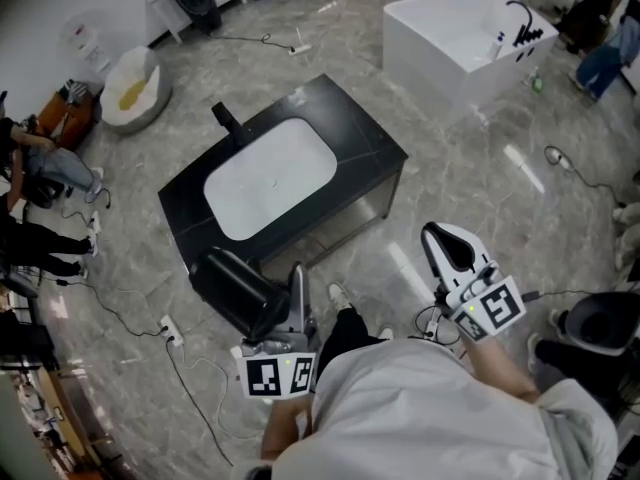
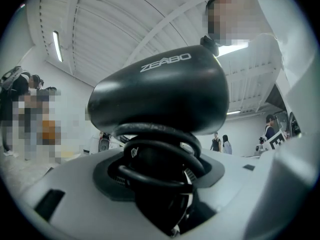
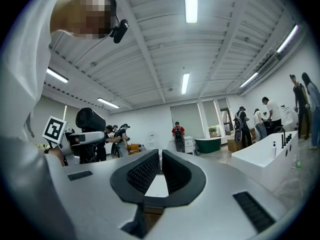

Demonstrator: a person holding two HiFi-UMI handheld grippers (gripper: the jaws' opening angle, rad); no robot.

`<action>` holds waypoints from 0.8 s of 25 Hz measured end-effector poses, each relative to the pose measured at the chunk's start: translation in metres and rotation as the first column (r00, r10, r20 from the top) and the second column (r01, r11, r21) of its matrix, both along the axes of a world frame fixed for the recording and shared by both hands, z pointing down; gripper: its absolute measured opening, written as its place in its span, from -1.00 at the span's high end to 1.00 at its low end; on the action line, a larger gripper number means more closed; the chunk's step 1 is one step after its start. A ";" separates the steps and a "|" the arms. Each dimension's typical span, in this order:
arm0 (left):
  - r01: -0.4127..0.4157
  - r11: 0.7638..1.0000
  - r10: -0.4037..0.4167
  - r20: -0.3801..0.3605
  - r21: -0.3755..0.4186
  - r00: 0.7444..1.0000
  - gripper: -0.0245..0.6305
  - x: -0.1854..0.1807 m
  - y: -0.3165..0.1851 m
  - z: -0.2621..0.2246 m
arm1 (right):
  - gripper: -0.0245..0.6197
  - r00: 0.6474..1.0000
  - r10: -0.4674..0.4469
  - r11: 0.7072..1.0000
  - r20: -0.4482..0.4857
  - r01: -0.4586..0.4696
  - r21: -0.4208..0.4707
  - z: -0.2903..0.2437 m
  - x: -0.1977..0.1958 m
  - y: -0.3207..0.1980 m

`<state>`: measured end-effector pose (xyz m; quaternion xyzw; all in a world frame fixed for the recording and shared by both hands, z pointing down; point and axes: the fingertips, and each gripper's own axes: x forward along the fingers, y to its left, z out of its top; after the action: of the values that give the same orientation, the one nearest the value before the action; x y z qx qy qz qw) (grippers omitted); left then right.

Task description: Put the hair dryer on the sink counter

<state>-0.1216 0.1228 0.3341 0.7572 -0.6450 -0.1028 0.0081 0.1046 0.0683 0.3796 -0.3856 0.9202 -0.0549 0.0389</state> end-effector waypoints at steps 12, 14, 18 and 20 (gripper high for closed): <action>-0.020 1.000 0.019 -0.026 -0.018 0.999 0.07 -0.036 -0.053 0.004 | 0.78 1.000 0.008 1.000 -0.026 -0.008 -0.017 0.001 -0.036 -0.045; -0.028 1.000 0.027 -0.033 -0.013 0.999 0.07 -0.042 -0.062 0.004 | 0.78 0.999 0.009 1.000 -0.033 -0.010 -0.018 0.002 -0.043 -0.052; -0.051 0.999 0.051 -0.049 -0.014 0.998 0.07 -0.052 -0.079 0.008 | 0.78 0.999 0.019 1.000 -0.049 -0.020 -0.018 0.002 -0.056 -0.065; -0.067 0.998 0.067 -0.058 -0.013 0.996 0.07 -0.056 -0.088 0.010 | 0.78 0.998 0.027 1.000 -0.054 -0.027 -0.013 0.000 -0.063 -0.072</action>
<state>-0.1777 0.0349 0.3443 0.7751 -0.6194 -0.1195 0.0357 0.0419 -0.0034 0.3796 -0.3996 0.9152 -0.0501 0.0121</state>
